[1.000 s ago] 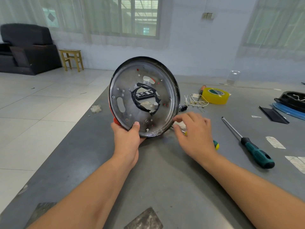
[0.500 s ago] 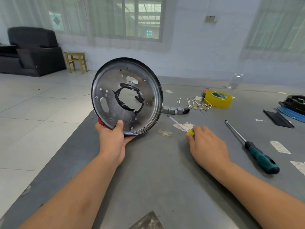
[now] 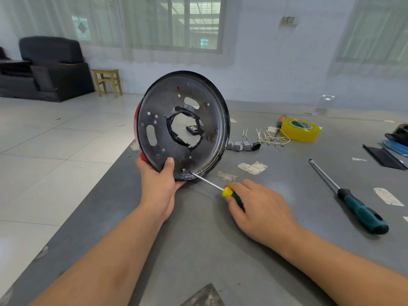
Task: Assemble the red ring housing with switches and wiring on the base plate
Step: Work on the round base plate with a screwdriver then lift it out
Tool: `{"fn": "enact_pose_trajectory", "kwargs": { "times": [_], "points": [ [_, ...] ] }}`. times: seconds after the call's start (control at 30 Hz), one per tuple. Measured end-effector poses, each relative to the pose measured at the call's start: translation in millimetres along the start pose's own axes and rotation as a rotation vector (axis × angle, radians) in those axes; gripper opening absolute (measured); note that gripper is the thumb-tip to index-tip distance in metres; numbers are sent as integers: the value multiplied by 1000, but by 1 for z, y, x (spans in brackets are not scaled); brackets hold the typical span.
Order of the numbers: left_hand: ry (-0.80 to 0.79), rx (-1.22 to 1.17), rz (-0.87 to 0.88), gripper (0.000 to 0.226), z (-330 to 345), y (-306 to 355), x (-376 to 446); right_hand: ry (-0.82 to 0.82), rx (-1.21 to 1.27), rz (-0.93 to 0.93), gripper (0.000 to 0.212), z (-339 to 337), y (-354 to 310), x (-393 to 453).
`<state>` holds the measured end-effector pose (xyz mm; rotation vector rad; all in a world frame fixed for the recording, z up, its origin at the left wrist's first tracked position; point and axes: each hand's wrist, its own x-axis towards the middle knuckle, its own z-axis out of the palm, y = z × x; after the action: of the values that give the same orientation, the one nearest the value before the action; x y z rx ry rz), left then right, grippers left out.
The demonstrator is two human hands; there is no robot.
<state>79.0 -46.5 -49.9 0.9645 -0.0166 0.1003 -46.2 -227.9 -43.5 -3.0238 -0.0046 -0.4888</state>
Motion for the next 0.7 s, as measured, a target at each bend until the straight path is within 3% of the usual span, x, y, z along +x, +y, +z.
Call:
{"fn": "enact_pose_trajectory", "kwargs": {
  "times": [0.7],
  "points": [
    [-26,32,-10,42,1,3,-6,15,10,-34,37,2,-6,2]
  ]
}}
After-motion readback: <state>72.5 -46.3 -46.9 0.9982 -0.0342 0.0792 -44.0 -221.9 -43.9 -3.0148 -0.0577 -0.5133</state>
